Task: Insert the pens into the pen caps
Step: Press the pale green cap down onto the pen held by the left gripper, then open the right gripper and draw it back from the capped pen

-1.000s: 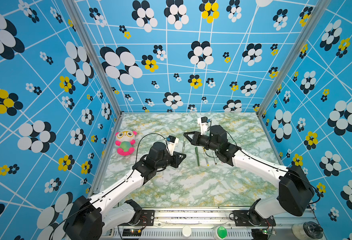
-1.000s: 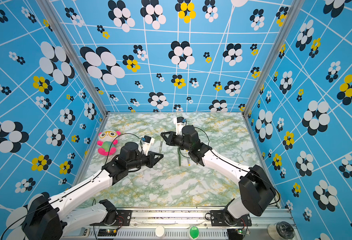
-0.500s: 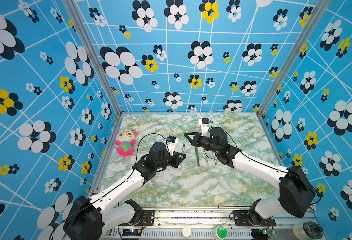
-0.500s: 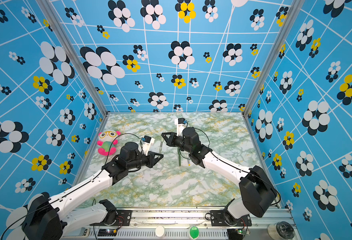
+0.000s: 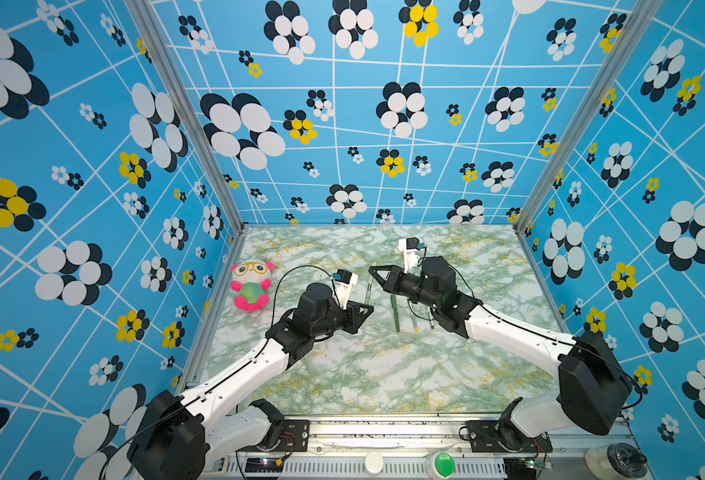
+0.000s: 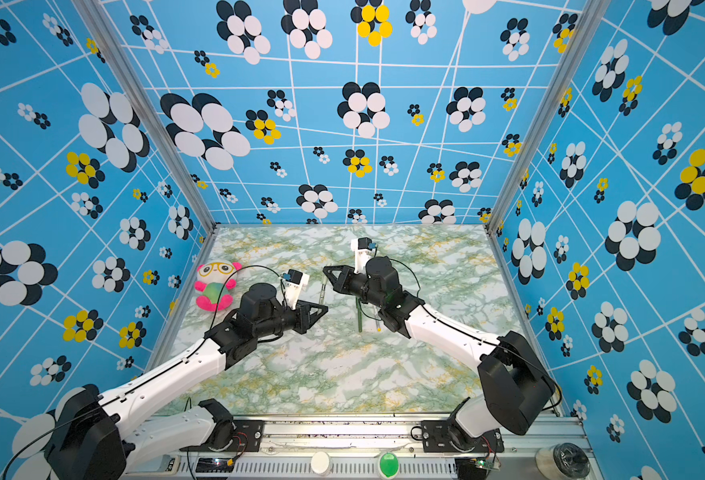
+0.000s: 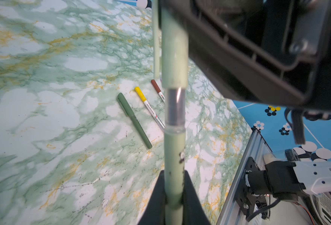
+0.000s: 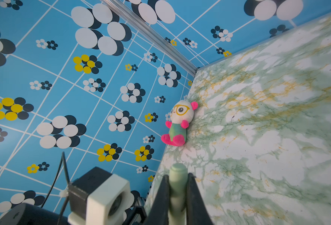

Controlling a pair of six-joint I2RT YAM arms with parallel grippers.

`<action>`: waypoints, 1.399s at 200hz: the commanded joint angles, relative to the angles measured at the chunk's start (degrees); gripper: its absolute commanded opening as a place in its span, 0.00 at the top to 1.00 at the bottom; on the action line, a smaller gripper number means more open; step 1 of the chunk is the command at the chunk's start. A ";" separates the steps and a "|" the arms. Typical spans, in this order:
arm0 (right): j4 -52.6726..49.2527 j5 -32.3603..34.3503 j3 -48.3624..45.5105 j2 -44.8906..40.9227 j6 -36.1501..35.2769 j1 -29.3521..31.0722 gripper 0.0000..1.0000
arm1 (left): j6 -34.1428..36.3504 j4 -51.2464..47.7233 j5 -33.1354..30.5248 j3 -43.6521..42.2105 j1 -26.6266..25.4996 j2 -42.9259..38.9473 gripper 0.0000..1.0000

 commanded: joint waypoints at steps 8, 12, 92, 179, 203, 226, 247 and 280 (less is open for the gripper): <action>-4.06 1.04 -1.42 -0.48 1.59 0.76 1.00 | 0.48 7.09 -2.18 0.41 1.02 -0.66 1.00; -4.46 1.04 -1.28 -0.38 1.57 0.76 1.00 | 0.53 6.99 -2.29 0.37 1.03 -0.75 1.00; -7.82 -8.15 1.64 2.87 0.54 0.78 1.00 | 2.87 7.42 -6.16 1.39 1.11 -0.55 1.00; -13.83 -16.79 4.83 8.36 -1.08 1.55 1.00 | 6.80 16.73 -9.24 10.89 6.02 6.29 1.00; -14.47 -17.45 5.06 9.84 -0.89 1.55 1.00 | 6.56 20.18 -7.86 14.82 7.14 9.59 1.00; -14.47 -17.58 4.83 10.35 -0.79 1.55 1.00 | 6.64 21.78 -6.65 18.38 7.80 12.24 1.00; -14.77 -17.68 4.58 10.85 -0.74 1.54 1.00 | 6.60 23.21 -6.18 20.86 8.44 13.63 1.00; -15.13 -18.18 4.70 12.09 -0.43 1.51 1.00 | 6.99 23.84 -5.30 24.72 9.23 15.15 1.00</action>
